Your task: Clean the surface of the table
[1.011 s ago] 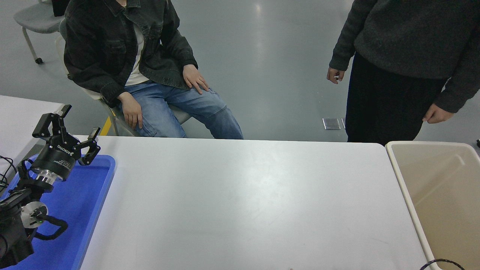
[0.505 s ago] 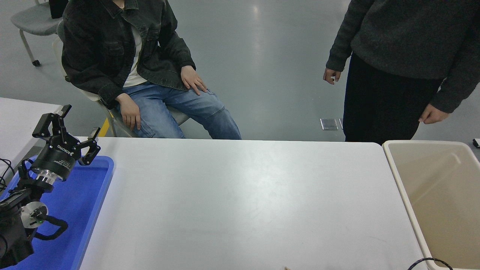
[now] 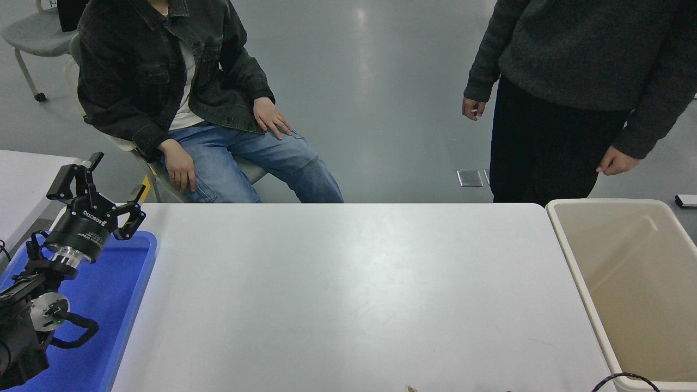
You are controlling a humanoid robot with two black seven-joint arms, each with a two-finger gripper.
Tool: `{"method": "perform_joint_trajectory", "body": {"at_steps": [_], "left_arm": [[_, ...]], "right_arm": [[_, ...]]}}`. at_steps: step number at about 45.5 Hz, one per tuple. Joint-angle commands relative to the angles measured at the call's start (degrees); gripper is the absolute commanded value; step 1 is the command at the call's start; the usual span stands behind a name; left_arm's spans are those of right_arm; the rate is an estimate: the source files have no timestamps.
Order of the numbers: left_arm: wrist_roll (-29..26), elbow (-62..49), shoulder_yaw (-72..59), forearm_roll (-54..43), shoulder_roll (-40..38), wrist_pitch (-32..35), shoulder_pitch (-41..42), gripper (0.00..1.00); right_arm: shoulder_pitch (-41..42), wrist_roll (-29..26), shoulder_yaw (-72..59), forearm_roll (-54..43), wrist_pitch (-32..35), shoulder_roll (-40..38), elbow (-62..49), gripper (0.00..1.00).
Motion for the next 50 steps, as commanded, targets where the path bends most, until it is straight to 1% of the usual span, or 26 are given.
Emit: {"method": "perform_joint_trajectory", "body": {"at_steps": [1, 6, 18, 35, 50], "left_arm": [[0.0, 0.0, 0.0, 0.0, 0.0, 0.0, 0.0, 1.00], [0.0, 0.0, 0.0, 0.0, -0.1, 0.0, 0.0, 1.00], [0.0, 0.0, 0.0, 0.0, 0.0, 0.0, 0.0, 1.00], [0.0, 0.0, 0.0, 0.0, 0.0, 0.0, 0.0, 1.00], [0.0, 0.0, 0.0, 0.0, -0.1, 0.0, 0.0, 1.00]], "right_arm": [[1.8, 0.8, 1.1, 1.2, 3.4, -5.6, 5.4, 0.00], [3.1, 0.9, 2.6, 5.2, 6.4, -9.4, 10.1, 0.00], [6.2, 1.7, 6.6, 11.5, 12.1, -17.4, 17.2, 0.00], [9.0, 3.1, 7.7, 13.9, 12.9, -23.1, 19.9, 0.00], [9.1, 3.8, 13.7, 17.3, 17.5, -27.0, 19.9, 0.00]]}}
